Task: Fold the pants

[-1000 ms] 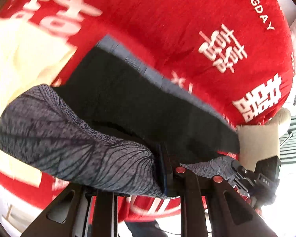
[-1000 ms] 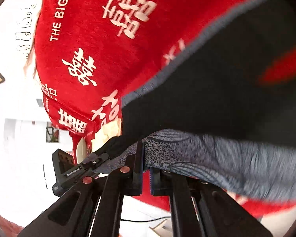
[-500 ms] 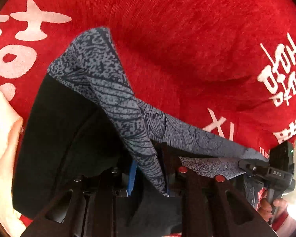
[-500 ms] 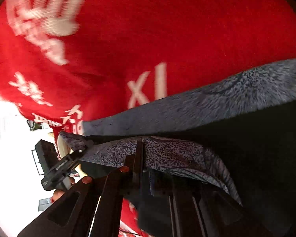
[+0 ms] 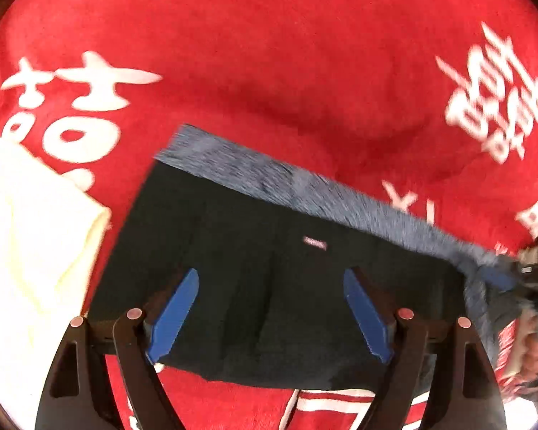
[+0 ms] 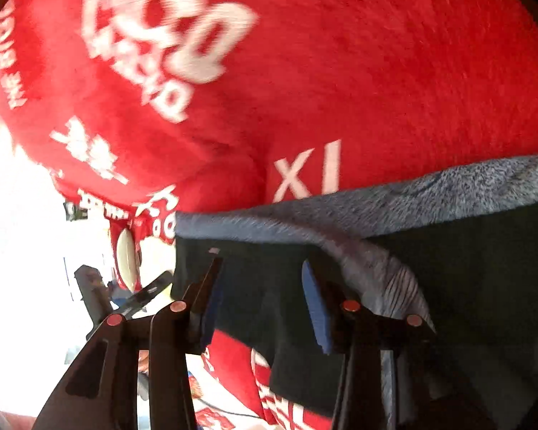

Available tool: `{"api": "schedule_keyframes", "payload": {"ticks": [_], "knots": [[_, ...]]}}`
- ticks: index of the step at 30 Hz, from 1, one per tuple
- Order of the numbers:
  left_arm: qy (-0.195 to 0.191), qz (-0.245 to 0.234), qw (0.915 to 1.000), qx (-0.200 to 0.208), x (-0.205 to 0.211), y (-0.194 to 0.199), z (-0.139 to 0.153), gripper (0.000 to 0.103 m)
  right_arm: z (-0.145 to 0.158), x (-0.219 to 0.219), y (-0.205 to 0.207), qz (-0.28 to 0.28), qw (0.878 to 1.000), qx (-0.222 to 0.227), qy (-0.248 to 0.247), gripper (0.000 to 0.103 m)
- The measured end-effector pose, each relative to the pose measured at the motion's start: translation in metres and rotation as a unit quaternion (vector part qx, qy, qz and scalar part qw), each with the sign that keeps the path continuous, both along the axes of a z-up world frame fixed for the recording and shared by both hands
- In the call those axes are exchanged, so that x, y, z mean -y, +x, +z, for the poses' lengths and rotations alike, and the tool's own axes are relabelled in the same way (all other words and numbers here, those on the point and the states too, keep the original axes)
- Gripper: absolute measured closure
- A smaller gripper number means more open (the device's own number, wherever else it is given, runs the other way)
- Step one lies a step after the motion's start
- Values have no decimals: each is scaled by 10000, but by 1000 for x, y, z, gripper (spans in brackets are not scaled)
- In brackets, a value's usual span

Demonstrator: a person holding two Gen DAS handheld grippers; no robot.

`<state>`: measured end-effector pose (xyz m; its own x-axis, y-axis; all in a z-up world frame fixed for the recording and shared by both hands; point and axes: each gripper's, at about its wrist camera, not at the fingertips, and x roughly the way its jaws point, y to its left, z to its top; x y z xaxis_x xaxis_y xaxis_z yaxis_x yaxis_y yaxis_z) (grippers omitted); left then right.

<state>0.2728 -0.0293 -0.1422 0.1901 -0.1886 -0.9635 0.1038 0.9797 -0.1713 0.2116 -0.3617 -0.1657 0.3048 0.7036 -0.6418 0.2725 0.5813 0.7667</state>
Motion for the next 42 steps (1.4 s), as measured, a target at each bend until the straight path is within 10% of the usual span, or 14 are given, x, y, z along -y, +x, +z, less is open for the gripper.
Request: {"api": "schedule_keyframes", "payload": {"ticks": [7, 10, 20, 34, 42], "knots": [[1317, -588, 9895, 36, 51, -13, -47, 18, -39, 2, -5, 329, 9935, -531, -947, 61], [1081, -865, 9904, -36, 62, -28, -31, 18, -16, 14, -18, -7, 9983, -162, -556, 56], [515, -1731, 9832, -256, 139, -108, 15, 18, 58, 56, -149, -797, 9868, 215, -1396, 46], [-54, -3257, 9453, -186, 214, -204, 30, 18, 50, 74, -354, -2367, 9516, -581, -1870, 44], [-26, -3240, 9454, -343, 197, -221, 28, 18, 36, 71, -440, -2966, 9289, -1013, -1971, 44]]}}
